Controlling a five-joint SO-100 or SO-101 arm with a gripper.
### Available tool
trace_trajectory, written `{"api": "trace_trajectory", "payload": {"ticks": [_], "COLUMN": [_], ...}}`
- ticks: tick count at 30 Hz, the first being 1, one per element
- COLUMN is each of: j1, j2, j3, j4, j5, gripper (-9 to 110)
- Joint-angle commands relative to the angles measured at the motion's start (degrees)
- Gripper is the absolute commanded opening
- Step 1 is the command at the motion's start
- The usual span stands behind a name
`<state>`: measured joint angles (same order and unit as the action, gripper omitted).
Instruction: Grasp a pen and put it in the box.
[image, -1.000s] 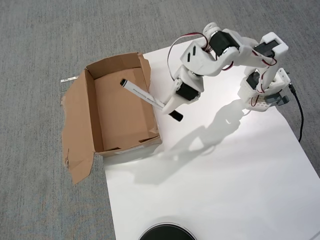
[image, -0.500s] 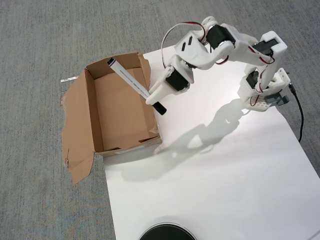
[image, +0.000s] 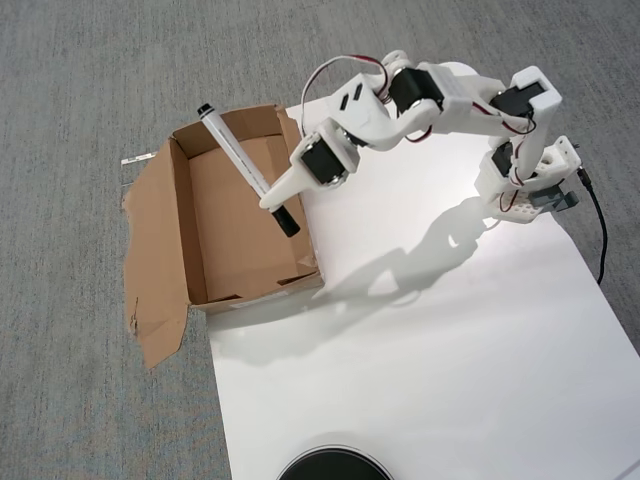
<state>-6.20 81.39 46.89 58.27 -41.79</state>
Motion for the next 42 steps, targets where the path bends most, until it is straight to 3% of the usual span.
{"api": "trace_trajectory", "payload": {"ticks": [1,9,42], "j1": [1.63,3.47,5.93], "j2": [-1.32,-6.06,-28.21], "j3": [-1.98,-1.98,-1.01], "j4": [-6.06,-12.22,-13.1], "j5": [0.75,5.58,5.67], "gripper": [1,1,1]}}
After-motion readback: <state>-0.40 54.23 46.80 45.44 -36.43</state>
